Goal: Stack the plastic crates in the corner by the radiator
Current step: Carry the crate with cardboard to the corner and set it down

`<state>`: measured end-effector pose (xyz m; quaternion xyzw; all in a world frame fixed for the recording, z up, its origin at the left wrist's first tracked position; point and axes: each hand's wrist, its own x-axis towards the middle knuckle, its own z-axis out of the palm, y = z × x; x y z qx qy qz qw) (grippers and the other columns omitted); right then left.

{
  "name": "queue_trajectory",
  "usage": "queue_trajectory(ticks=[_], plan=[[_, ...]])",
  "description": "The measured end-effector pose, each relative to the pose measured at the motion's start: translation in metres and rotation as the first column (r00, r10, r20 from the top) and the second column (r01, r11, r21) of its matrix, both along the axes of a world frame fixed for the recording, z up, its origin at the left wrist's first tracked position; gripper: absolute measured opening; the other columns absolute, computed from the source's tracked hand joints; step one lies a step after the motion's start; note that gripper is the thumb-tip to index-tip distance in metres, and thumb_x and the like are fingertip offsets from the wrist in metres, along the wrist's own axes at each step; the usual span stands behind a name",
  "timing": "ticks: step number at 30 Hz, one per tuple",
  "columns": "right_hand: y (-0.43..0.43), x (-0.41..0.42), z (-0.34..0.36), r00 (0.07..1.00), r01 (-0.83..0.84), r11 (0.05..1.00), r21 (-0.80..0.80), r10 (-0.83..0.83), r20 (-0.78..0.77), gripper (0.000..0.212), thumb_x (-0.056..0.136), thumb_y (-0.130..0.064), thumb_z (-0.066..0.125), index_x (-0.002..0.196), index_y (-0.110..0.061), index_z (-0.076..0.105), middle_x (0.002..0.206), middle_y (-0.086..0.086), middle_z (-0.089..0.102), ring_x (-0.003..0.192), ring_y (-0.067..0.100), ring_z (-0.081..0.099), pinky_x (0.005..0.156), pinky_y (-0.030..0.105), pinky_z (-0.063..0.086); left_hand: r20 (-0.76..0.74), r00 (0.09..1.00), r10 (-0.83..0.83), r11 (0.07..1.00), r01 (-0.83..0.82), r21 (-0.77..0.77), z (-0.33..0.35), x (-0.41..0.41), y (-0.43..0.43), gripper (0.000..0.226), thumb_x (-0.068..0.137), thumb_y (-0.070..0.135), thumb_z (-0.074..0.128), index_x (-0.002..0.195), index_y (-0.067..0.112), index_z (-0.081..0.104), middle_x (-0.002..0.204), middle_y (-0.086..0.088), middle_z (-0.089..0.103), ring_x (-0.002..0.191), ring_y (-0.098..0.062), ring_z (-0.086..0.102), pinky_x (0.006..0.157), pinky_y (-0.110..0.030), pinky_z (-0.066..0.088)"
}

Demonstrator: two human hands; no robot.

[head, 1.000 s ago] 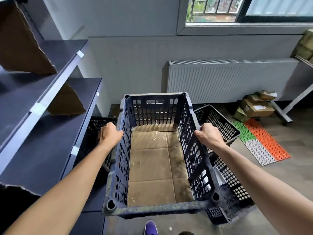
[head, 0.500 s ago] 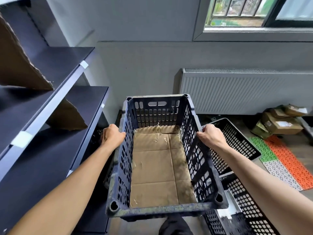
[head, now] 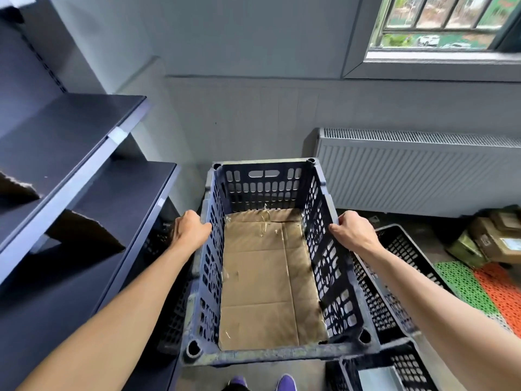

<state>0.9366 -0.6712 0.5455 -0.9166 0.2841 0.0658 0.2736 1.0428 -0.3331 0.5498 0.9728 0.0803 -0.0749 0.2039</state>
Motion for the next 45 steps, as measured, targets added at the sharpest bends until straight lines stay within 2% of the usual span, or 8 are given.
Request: queue_trajectory(ticks=[15,20,27,33,35,38,42,45], plan=[[-0.019,0.176,-0.028,0.994,0.016,0.992,-0.127,-0.029,-0.104,0.024,0.083,-0.031,0.053,0.081,-0.007,0.059,0.086,0.015,0.068,0.079,0.032,0.064,0.069,0.035,0.051,-0.077,0.996,-0.036,0.999,0.035,-0.022,-0.057,0.186,-0.021,0.036,0.079,0.023,0.062,0.058,0.019,0.034,0.052,0.001,0.039,0.05,-0.022,0.041,0.051,-0.025,0.032],[-0.014,0.235,-0.031,0.995,-0.017,0.994,-0.11,0.006,-0.099,0.019,0.084,-0.027,0.053,0.082,-0.008,0.053,0.082,0.012,0.062,0.073,0.03,0.058,0.064,0.034,0.044,-0.152,0.988,-0.015,0.999,0.008,-0.048,-0.065,0.238,-0.018,0.026,0.081,0.025,0.064,0.065,0.014,0.046,0.064,-0.004,0.055,0.061,-0.024,0.054,0.057,-0.03,0.045],[-0.014,0.316,-0.041,0.991,-0.089,0.991,-0.103,0.078,-0.105,0.015,0.088,-0.023,0.053,0.092,-0.009,0.053,0.088,0.011,0.061,0.078,0.03,0.058,0.068,0.034,0.045,-0.19,0.981,0.046,0.998,-0.055,-0.044,-0.072,0.291,-0.011,0.033,0.085,0.027,0.063,0.066,0.015,0.04,0.081,-0.015,0.066,0.065,-0.028,0.059,0.06,-0.032,0.048],[-0.029,0.393,-0.059,0.977,-0.187,0.978,-0.092,0.174,-0.126,0.021,0.085,-0.02,0.053,0.1,-0.007,0.059,0.096,0.017,0.066,0.084,0.033,0.062,0.073,0.035,0.051,-0.239,0.962,0.135,0.989,-0.147,-0.033,-0.077,0.328,-0.018,0.025,0.084,0.025,0.062,0.07,0.011,0.047,0.083,-0.015,0.064,0.062,-0.027,0.056,0.056,-0.03,0.045],[-0.037,0.422,-0.067,0.968,-0.226,0.97,-0.088,0.214,-0.127,0.024,0.084,-0.021,0.053,0.101,-0.008,0.062,0.094,0.016,0.068,0.081,0.032,0.062,0.07,0.034,0.051,-0.248,0.952,0.178,0.981,-0.191,-0.031,-0.081,0.34,-0.025,0.029,0.085,0.024,0.061,0.066,0.014,0.041,0.065,-0.012,0.056,0.057,-0.023,0.049,0.05,-0.026,0.038],[-0.054,0.468,-0.084,0.95,-0.294,0.954,-0.063,0.284,-0.132,0.025,0.086,-0.022,0.055,0.106,-0.011,0.064,0.097,0.015,0.069,0.08,0.031,0.063,0.071,0.036,0.053,-0.256,0.933,0.254,0.964,-0.266,-0.01,-0.088,0.357,-0.044,0.032,0.086,0.026,0.062,0.066,0.015,0.039,0.06,0.0,0.043,0.054,-0.02,0.044,0.047,-0.024,0.03],[-0.076,0.527,-0.101,0.9,-0.41,0.912,-0.032,0.398,-0.178,0.03,0.087,-0.023,0.052,0.113,-0.012,0.062,0.105,0.018,0.069,0.089,0.035,0.065,0.075,0.038,0.054,-0.3,0.883,0.361,0.928,-0.372,0.024,-0.102,0.373,-0.074,0.027,0.088,0.029,0.062,0.073,0.011,0.048,0.066,-0.003,0.052,0.06,-0.023,0.051,0.049,-0.027,0.036],[-0.087,0.564,-0.113,0.868,-0.474,0.88,-0.027,0.462,-0.182,0.03,0.087,-0.02,0.051,0.114,-0.008,0.057,0.108,0.021,0.067,0.095,0.039,0.063,0.078,0.039,0.051,-0.346,0.836,0.426,0.893,-0.45,0.013,-0.117,0.38,-0.097,0.025,0.088,0.028,0.062,0.092,0.003,0.06,0.087,-0.013,0.068,0.076,-0.029,0.065,0.059,-0.03,0.048]])
